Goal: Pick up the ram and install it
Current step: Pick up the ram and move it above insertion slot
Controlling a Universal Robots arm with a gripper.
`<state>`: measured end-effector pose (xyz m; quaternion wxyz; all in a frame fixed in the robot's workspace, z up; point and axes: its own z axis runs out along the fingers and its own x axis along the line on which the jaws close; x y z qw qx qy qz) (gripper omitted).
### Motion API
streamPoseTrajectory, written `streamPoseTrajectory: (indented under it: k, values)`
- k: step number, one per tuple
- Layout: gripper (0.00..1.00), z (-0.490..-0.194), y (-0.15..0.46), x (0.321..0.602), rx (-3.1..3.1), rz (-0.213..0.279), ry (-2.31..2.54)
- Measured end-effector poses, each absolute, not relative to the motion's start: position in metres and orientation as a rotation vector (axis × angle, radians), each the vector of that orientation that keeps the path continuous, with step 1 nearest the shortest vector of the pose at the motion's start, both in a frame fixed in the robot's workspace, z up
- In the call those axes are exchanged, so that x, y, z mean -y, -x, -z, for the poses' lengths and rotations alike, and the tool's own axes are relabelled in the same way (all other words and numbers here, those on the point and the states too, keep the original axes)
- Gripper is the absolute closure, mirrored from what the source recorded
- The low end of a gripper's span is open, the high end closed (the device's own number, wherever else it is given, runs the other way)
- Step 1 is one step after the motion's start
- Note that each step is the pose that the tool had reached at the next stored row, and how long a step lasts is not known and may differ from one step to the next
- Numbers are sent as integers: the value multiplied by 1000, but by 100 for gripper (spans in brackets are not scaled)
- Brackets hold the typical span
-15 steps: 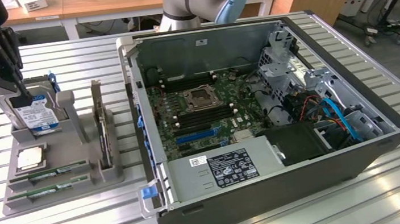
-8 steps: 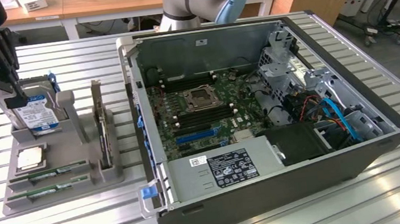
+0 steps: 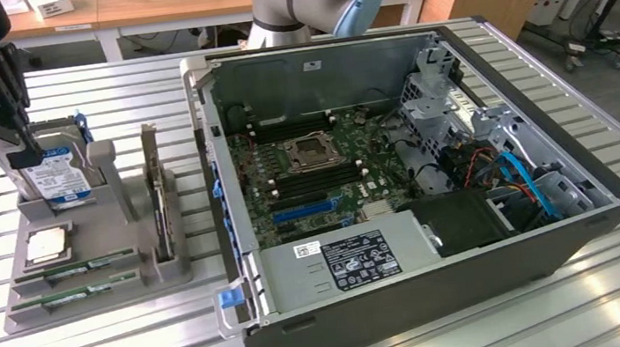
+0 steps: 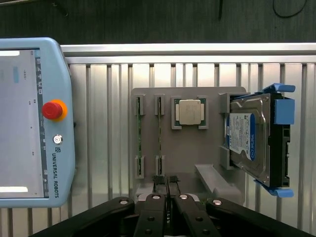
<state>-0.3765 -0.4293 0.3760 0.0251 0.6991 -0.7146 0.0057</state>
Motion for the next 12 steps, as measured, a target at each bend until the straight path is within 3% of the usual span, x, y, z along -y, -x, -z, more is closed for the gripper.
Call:
streamPoseTrajectory:
  k: [3,4,12]
  values:
    - [85,-376,376,429,2210,-18,-2162]
    - [1,-376,376,432,2210,-18,-2162]
    - [1,-376,376,432,2210,-18,-2162]
